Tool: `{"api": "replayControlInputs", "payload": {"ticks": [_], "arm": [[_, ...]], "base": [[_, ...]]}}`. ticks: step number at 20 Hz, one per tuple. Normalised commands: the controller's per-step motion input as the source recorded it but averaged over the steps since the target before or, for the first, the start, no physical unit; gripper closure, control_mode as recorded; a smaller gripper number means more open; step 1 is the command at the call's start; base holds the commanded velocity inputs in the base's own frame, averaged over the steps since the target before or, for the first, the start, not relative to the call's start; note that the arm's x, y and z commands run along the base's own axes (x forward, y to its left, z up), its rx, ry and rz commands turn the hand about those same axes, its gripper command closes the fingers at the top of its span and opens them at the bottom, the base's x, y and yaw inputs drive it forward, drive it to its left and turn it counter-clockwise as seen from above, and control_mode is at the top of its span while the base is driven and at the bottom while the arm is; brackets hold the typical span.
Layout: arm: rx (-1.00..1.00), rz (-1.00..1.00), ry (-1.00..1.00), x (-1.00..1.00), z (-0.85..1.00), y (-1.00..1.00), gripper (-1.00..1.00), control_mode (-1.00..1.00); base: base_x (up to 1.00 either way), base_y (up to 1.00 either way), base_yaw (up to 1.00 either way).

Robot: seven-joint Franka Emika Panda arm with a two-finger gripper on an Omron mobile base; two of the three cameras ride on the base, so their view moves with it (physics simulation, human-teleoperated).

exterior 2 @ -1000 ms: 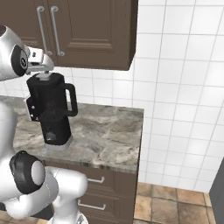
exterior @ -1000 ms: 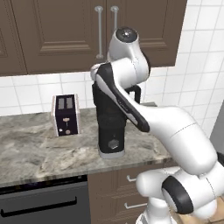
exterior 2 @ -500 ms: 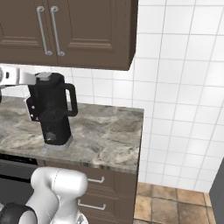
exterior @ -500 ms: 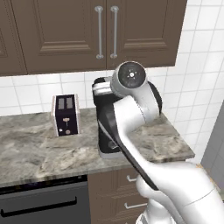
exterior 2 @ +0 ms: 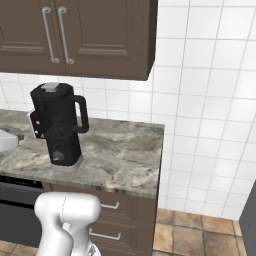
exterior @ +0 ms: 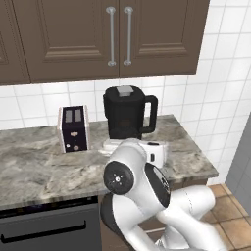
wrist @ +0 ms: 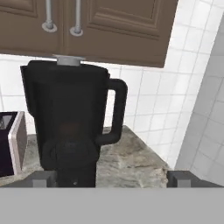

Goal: Open the blender lid, put the tangerine in the blender, close the lid, and start the blender.

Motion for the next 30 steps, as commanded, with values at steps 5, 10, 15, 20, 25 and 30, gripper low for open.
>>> {"api": "replayControlInputs", "payload": {"ticks": [5,10,15,20,25,30], "arm": [[0.00,-0.34,-0.08,-0.39,-0.86,-0.07,-1.00,-1.00],[-0.03,-0.19,-0.01,-0.03,-0.70,-0.32,-1.00,-1.00],[0.00,-0.06,-0.15,0.30,-0.57,-0.33,-1.00,-1.00],[0.00,0.00,-0.18,0.40,-0.29,-0.21,-1.00,-1.00],[0.00,0.00,-0.07,0.36,-0.21,-0.04,-1.00,-1.00],[0.00,0.00,-0.01,0.21,-0.10,0.00,-1.00,-1.00]], "base": [[0.00,0.00,0.00],[0.00,0.00,0.00],[0.00,0.00,0.00],[0.00,0.00,0.00],[0.00,0.00,0.00],[0.00,0.00,0.00]]}}
